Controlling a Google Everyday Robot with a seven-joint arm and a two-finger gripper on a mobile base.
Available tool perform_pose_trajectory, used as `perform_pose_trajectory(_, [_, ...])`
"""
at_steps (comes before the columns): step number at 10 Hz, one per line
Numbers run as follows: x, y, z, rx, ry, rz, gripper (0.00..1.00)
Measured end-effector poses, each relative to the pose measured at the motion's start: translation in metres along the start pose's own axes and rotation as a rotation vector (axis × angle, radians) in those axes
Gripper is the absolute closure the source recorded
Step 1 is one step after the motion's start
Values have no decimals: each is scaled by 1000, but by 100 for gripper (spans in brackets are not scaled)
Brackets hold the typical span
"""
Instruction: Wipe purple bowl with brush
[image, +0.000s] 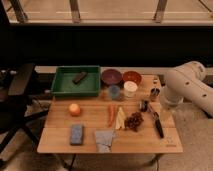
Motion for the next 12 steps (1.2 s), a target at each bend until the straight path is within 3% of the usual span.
perform_pose_trajectory(8, [2,-3,-2,6,-9,8,35])
perform_pose_trajectory(10, [13,-16,-6,21,-50,87,35])
perform_pose_trajectory(12, [31,-45,2,24,-147,293,35])
